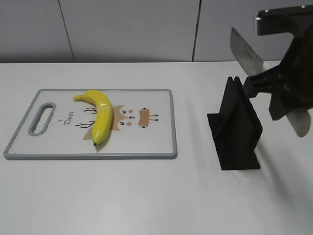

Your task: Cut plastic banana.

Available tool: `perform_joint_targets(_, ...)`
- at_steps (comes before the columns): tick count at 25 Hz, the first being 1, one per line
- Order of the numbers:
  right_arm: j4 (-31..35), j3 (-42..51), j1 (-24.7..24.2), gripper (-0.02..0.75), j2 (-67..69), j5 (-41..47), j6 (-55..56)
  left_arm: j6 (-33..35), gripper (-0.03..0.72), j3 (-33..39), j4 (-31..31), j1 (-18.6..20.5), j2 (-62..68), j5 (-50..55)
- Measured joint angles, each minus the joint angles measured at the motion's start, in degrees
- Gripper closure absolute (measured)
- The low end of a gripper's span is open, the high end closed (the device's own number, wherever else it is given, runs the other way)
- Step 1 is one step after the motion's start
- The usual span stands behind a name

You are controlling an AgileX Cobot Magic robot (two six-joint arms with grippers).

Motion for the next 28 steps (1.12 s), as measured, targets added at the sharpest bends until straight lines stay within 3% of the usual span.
perform_joint_targets(5, -0.41, -9.61, 0.00, 0.575, -1.79, 6.30, -5.36, 0.00, 0.162, 0.00, 0.00, 0.00, 0.00, 0.00)
perform_joint_targets(9, 2.23, -17.36, 0.00, 0.575, -2.26, 6.57, -9.34, 0.00, 0.162, 0.00, 0.00, 0.00, 0.00, 0.00)
perform_joint_targets(16, 5.50, -20.68, 0.00, 0.575, -2.26, 7.12, -14.25, 0.46, 0.162, -0.66, 0.00, 0.00, 0.00, -0.53)
perform_joint_targets(23, 5.83, -20.68, 0.00, 0.575, -0.97, 7.25, -24.11, 6.04, 0.162, -9.60, -0.15, 0.00, 12.36, -0.12)
perform_joint_targets(28, 6.70, -20.68, 0.00, 0.575, 3.58, 7.25, -30.82, 14.27, 0.162, -21.02, -3.23, 0.00, 28.28, -0.07)
